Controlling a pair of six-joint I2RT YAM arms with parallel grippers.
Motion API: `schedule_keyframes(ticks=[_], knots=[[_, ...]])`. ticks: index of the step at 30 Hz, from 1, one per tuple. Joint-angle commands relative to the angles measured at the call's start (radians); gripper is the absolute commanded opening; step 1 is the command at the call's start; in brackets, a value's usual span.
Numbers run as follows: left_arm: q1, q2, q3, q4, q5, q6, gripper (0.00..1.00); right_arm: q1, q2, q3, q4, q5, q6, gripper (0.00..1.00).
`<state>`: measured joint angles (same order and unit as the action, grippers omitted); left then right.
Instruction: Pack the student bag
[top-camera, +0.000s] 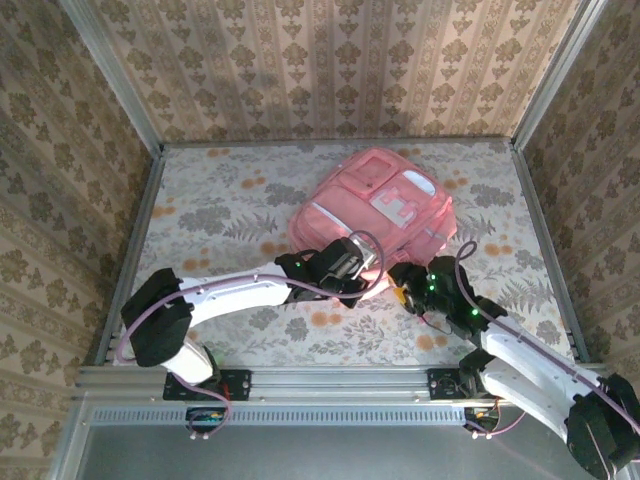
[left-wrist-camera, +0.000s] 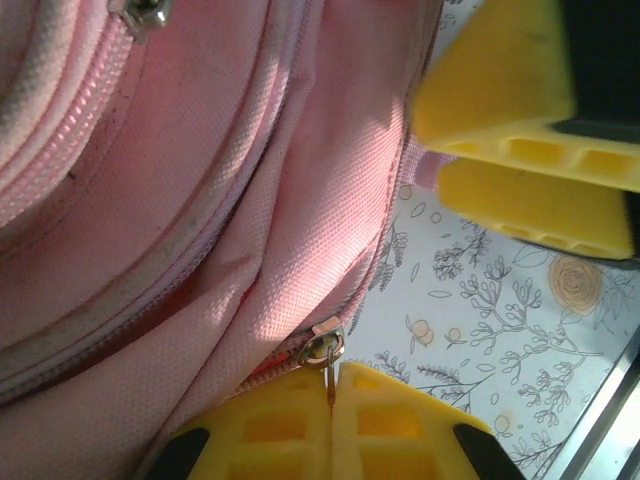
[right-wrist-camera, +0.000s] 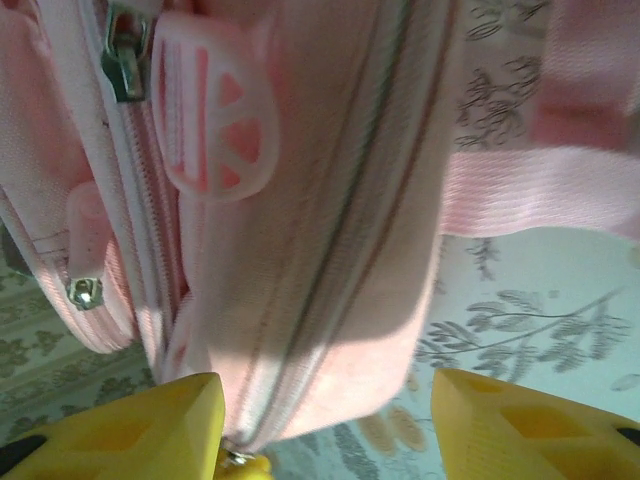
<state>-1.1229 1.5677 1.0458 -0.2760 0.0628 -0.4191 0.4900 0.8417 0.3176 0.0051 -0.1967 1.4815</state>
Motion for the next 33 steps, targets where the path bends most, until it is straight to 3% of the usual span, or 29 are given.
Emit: schedule_keyframes(ticks=[1,6,15,23,33], knots=[[-0.018,0.007,0.064,0.073,0.046,-0.015,0.00,0.017,0.054,-0.010,0.199,-0.019,0.083,0.56],[-0.023,0.015,0.075,0.094,0.070,-0.025,0.00,0.041,0.136,-0.002,0.283,0.002,0.080,0.45],[-0.023,-0.002,0.059,0.085,0.062,-0.019,0.00,0.041,0.186,0.008,0.316,0.038,0.023,0.00],[0.012,-0.053,-0.015,0.034,-0.006,-0.009,0.00,0.009,0.112,0.017,0.132,0.068,-0.056,0.00],[0.064,-0.140,-0.129,0.013,-0.038,-0.021,0.00,-0.087,0.050,-0.003,0.055,0.023,-0.098,0.00]])
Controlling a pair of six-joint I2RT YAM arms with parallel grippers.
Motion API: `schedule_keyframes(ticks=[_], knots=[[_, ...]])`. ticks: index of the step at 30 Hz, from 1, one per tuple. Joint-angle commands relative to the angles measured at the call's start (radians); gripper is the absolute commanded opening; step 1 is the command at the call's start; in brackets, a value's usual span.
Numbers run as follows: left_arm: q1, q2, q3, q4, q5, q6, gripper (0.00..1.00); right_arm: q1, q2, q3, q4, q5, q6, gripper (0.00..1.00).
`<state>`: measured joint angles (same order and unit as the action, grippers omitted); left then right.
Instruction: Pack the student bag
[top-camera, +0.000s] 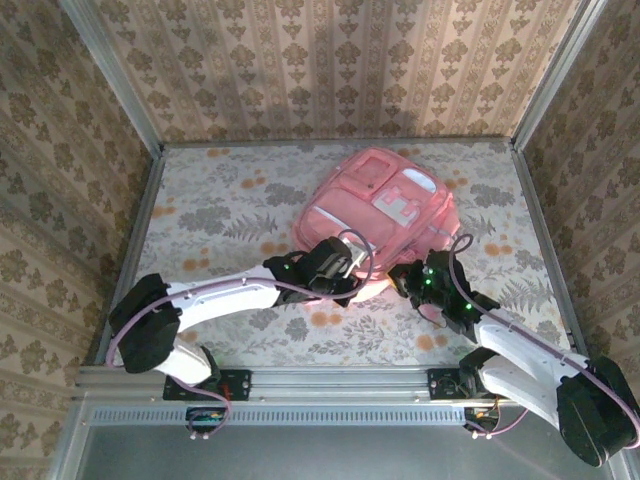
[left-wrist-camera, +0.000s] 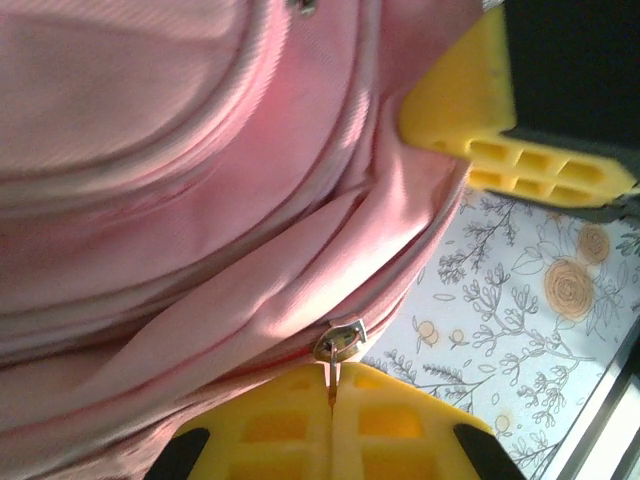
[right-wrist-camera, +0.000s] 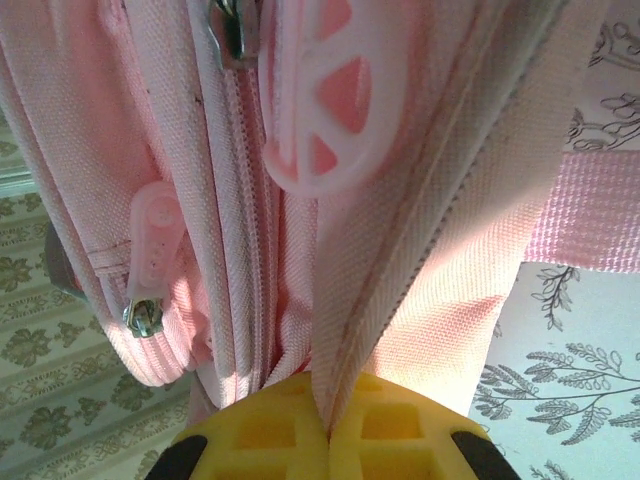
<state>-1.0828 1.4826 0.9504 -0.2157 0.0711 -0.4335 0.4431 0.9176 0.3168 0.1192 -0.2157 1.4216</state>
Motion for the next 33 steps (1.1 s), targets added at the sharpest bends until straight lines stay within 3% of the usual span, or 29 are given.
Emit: schedule_keyframes(ticks=[1,14,18,21,24,27,33], knots=[[0.032,-0.068,-0.047,-0.048,-0.050,-0.010,0.00,-0.050,-0.029,-0.003,-0.065,0.034,-0.043,0.00],[0.178,-0.201,-0.193,-0.063,-0.047,-0.022,0.00,-0.204,-0.022,0.018,-0.142,-0.073,-0.185,0.00],[0.198,-0.213,-0.206,-0.065,-0.024,-0.013,0.00,-0.241,0.023,0.046,-0.146,-0.101,-0.233,0.08],[0.184,-0.203,-0.202,-0.044,0.008,-0.012,0.00,-0.244,0.079,0.100,-0.157,-0.117,-0.304,0.14],[0.149,-0.176,-0.182,-0.027,0.030,-0.008,0.00,-0.245,0.125,0.177,-0.238,-0.098,-0.412,0.29],[0.109,-0.134,-0.152,-0.005,0.038,-0.013,0.00,-0.246,0.111,0.240,-0.362,-0.036,-0.476,0.38],[0.047,-0.055,-0.062,0.038,0.056,-0.028,0.00,-0.246,-0.056,0.258,-0.581,0.014,-0.417,0.42]])
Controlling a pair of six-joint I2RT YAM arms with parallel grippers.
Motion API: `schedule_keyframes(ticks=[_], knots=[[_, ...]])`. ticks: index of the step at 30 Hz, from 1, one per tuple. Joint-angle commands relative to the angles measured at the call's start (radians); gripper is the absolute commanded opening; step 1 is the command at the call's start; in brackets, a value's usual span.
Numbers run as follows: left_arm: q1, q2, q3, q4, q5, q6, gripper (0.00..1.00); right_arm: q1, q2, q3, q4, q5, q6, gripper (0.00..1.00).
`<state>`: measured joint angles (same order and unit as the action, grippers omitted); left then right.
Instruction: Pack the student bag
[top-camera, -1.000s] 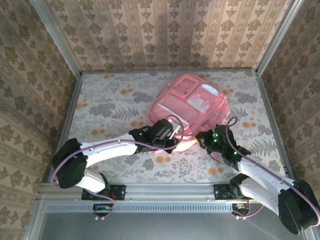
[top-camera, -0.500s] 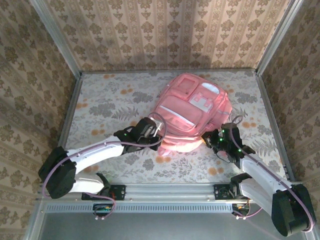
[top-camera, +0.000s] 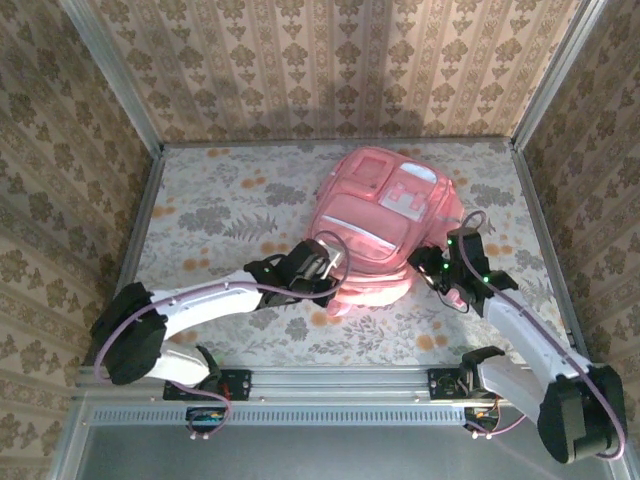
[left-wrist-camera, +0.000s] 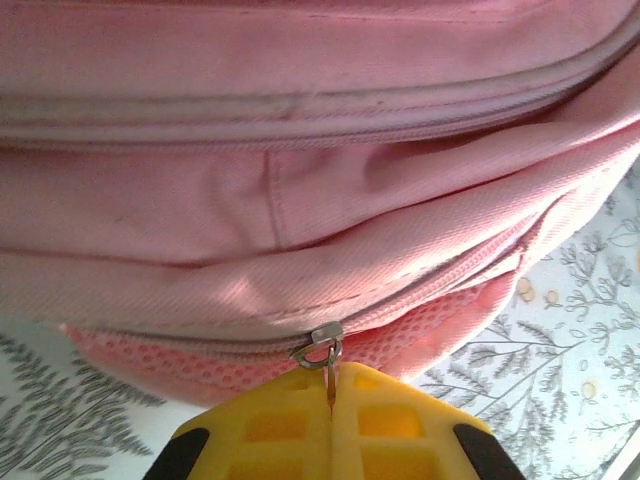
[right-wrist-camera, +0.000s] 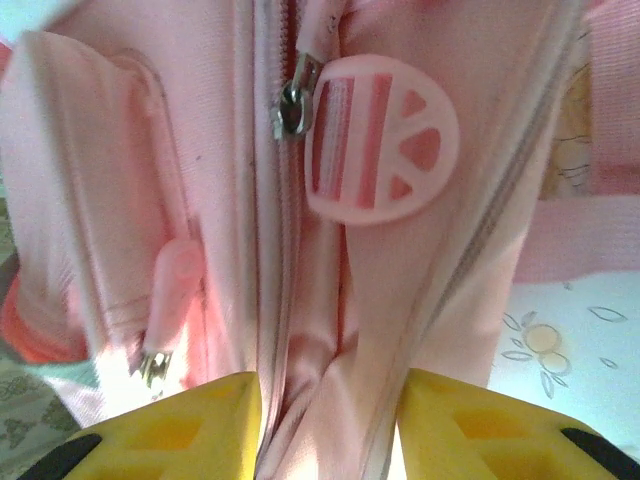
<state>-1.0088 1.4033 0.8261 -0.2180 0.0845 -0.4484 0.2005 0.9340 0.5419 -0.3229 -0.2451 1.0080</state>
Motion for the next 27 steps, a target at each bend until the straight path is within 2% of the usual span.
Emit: schedule_keyframes(ticks=[1,6,9,12,18,27], knots=[[-0.040,0.041,0.086,0.040,0.044,-0.011,0.00,-0.003,-0.099,0.033,-0.175,0.034,0.009,0.41],[-0.085,0.130,0.194,0.034,0.055,0.001,0.00,0.000,-0.228,0.037,-0.321,-0.002,0.040,0.41],[-0.102,0.182,0.251,0.039,0.071,0.006,0.00,0.026,-0.291,-0.023,-0.255,-0.094,0.168,0.39],[-0.117,0.223,0.309,0.037,0.085,0.009,0.00,0.099,-0.308,-0.046,-0.190,-0.090,0.283,0.39],[-0.148,0.258,0.370,0.027,0.094,0.019,0.00,0.171,-0.262,-0.096,-0.035,-0.047,0.429,0.41],[-0.169,0.264,0.363,0.039,0.096,0.010,0.00,0.200,-0.114,-0.120,0.202,-0.010,0.474,0.41]])
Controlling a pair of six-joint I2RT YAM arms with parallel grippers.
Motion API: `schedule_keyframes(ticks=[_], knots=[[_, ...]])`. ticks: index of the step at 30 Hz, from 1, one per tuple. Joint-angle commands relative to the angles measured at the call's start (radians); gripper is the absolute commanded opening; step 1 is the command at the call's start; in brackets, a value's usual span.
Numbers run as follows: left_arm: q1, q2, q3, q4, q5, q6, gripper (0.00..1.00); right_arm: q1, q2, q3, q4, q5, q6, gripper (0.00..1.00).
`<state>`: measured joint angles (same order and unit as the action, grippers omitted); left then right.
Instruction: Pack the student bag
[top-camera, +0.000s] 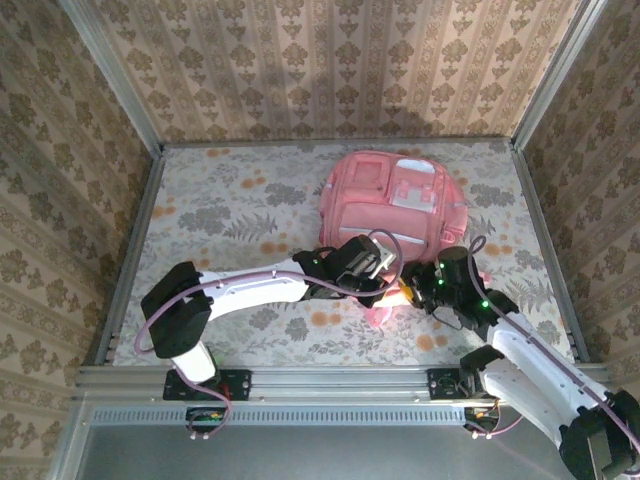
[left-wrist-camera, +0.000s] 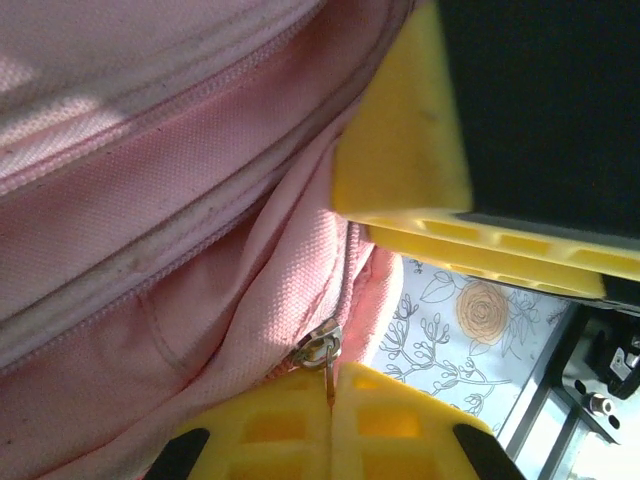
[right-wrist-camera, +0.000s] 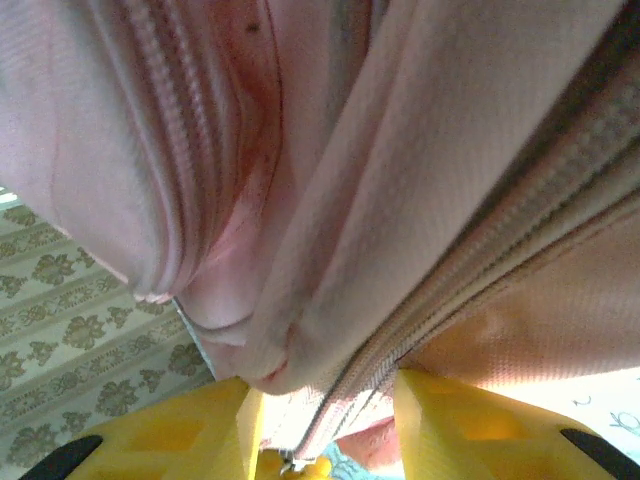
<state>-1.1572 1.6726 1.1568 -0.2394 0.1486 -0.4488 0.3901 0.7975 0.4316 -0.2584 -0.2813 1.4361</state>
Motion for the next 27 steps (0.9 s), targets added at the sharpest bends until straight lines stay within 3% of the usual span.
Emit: schedule_keyframes(ticks=[1,6,21,27], knots=[[-0.021,-0.002,0.031,0.064,0.034,0.009,0.00,0.014,0.034,-0.010,0.149,0.036,0.044,0.41],[-0.027,0.010,0.035,0.071,0.041,0.008,0.00,0.018,0.076,-0.017,0.199,0.045,0.046,0.39],[-0.024,0.002,0.012,0.075,0.022,0.007,0.00,0.084,-0.051,-0.044,0.179,0.094,0.116,0.38],[-0.027,0.001,0.013,0.080,0.029,0.002,0.00,0.085,0.012,-0.045,0.185,0.119,0.124,0.50]])
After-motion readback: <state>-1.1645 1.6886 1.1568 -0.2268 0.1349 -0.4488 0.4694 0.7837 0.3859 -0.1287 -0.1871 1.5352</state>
